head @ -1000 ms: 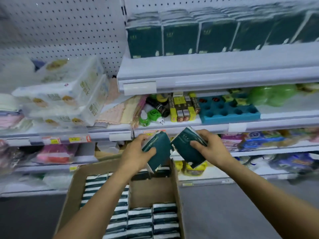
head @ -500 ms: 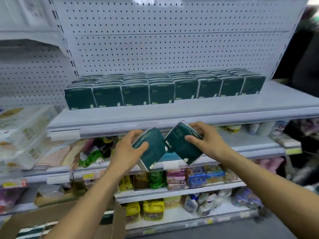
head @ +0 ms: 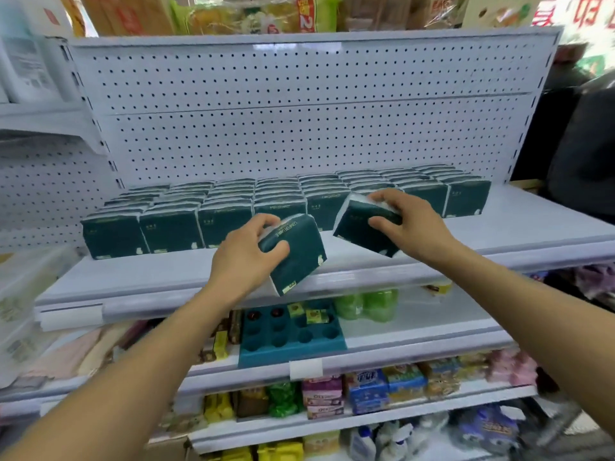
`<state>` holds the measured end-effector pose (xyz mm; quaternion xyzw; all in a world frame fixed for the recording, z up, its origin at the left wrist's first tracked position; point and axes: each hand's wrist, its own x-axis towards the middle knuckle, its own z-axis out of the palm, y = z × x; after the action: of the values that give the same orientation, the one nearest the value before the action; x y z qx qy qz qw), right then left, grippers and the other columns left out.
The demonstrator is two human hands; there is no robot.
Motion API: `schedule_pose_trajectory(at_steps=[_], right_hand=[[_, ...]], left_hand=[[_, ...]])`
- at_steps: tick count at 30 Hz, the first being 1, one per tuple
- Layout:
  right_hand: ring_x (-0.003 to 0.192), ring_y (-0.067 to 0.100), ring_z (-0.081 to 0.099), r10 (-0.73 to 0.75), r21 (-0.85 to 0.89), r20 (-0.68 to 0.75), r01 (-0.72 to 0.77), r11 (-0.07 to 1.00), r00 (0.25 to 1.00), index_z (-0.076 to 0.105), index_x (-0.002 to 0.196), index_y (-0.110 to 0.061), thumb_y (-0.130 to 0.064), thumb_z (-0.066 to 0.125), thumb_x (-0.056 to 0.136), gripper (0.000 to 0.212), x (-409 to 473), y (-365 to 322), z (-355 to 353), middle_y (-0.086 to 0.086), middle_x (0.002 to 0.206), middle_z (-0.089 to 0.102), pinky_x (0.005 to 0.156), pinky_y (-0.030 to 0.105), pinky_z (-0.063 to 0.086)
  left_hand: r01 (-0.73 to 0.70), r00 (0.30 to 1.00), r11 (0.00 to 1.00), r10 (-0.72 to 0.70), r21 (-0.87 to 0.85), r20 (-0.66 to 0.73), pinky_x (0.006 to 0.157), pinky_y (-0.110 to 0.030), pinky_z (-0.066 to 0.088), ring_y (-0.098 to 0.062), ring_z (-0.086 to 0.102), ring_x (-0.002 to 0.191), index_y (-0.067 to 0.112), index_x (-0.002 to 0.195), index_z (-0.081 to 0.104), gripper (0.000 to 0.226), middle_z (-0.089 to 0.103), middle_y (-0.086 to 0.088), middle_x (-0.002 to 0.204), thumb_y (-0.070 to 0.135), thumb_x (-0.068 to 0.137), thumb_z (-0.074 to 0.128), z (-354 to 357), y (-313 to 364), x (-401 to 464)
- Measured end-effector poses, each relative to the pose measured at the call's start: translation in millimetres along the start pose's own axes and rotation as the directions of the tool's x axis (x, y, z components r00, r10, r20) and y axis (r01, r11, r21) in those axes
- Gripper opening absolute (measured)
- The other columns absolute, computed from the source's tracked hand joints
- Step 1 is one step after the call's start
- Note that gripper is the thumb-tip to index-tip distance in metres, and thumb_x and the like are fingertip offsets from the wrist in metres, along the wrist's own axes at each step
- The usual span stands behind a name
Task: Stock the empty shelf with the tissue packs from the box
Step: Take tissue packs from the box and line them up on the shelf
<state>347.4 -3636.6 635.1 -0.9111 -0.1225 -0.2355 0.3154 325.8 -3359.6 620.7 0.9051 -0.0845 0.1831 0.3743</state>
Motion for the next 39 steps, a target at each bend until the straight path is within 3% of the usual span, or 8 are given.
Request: schedule_pose_trajectory(at_steps=[7,11,18,21,28,32,36,39], right_hand=[[0.118,0.022,0.055,-0.038,-0.132,0.11,0.053,0.99,0.993,0.062,0.124,-0.034,-0.029,0.064,0.092,0.032,57.0,23.0,43.1,-0.007,0.128,0.062,0.102,0.054,0.04],[0.12,0.023,0.045,-0.078,-0.209,0.141,0.106,0.972,0.987,0.057,0.131,-0.031,-0.031,0.062,0.093,0.039,72.9,42.2,70.2,-0.002,0.126,0.057,0.098,0.051,0.04],[0.13,0.026,0.043,-0.271,-0.385,0.159,0.312,0.868,0.949,0.05,0.14,-0.023,-0.042,0.078,0.076,0.073,92.6,54.0,94.7,0.002,0.143,0.047,0.102,0.045,0.04],[0.135,0.026,0.04,-0.297,-0.401,0.158,0.336,0.853,0.942,0.048,0.141,-0.023,-0.043,0.076,0.078,0.072,107.3,52.0,104.5,0.002,0.147,0.043,0.108,0.044,0.035],[0.144,0.024,0.026,-0.308,-0.411,0.207,0.368,0.834,0.929,0.038,0.147,-0.025,-0.048,0.065,0.086,0.07,130.7,54.2,115.5,0.0,0.156,0.029,0.116,0.042,0.021],[0.147,0.022,0.016,-0.302,-0.401,0.261,0.388,0.83,0.917,0.028,0.151,-0.024,-0.05,0.062,0.088,0.075,139.8,55.9,114.5,0.0,0.16,0.02,0.119,0.038,0.014],[0.147,0.022,0.014,-0.309,-0.358,0.258,0.388,0.849,0.915,0.028,0.151,-0.023,-0.049,0.066,0.086,0.08,141.0,59.2,112.2,0.001,0.159,0.02,0.12,0.038,0.012],[0.141,0.023,0.026,-0.432,-0.227,0.156,0.458,0.859,0.888,0.04,0.146,-0.018,-0.031,0.063,0.091,0.061,136.6,60.5,104.5,0.004,0.153,0.034,0.12,0.046,0.015]], left_hand=[[0.087,0.996,0.988,-0.083,-0.125,0.042,0.086,-0.041,0.055,-0.009,0.062,0.094,0.037,0.109,0.061,0.025,0.063,0.018,0.1,0.03,0.086,0.066,14.7,-27.0,52.1],[0.133,0.984,0.977,-0.11,-0.169,0.137,0.085,-0.042,0.057,-0.009,0.066,0.091,0.04,0.102,0.062,0.021,0.067,0.016,0.102,0.028,0.086,0.068,21.2,-50.5,74.2],[0.131,0.97,0.959,-0.071,-0.25,0.233,0.079,-0.035,0.06,-0.009,0.07,0.088,0.037,0.102,0.065,0.019,0.07,0.008,0.105,0.025,0.087,0.068,26.1,-66.0,97.5],[0.152,0.965,0.944,-0.077,-0.294,0.251,0.073,-0.027,0.059,-0.008,0.07,0.084,0.031,0.104,0.066,0.019,0.072,0.007,0.102,0.022,0.089,0.068,26.1,-67.5,101.0],[0.162,0.961,0.941,-0.082,-0.298,0.263,0.081,-0.033,0.059,-0.011,0.07,0.089,0.031,0.105,0.066,0.022,0.073,0.005,0.1,0.019,0.087,0.069,24.4,-69.0,108.6],[0.162,0.961,0.931,-0.074,-0.327,0.266,0.077,-0.026,0.058,-0.01,0.071,0.087,0.03,0.106,0.066,0.022,0.073,0.004,0.101,0.017,0.088,0.07,27.5,-65.2,107.5],[0.171,0.97,0.903,-0.083,-0.395,0.229,0.072,-0.02,0.056,-0.009,0.071,0.088,0.028,0.111,0.066,0.028,0.072,0.006,0.103,0.017,0.086,0.073,31.5,-58.3,103.0],[0.133,0.982,0.899,-0.062,-0.418,0.18,0.068,-0.018,0.054,-0.007,0.071,0.083,0.028,0.113,0.064,0.033,0.073,0.008,0.096,0.017,0.084,0.075,38.6,-51.6,99.9]])
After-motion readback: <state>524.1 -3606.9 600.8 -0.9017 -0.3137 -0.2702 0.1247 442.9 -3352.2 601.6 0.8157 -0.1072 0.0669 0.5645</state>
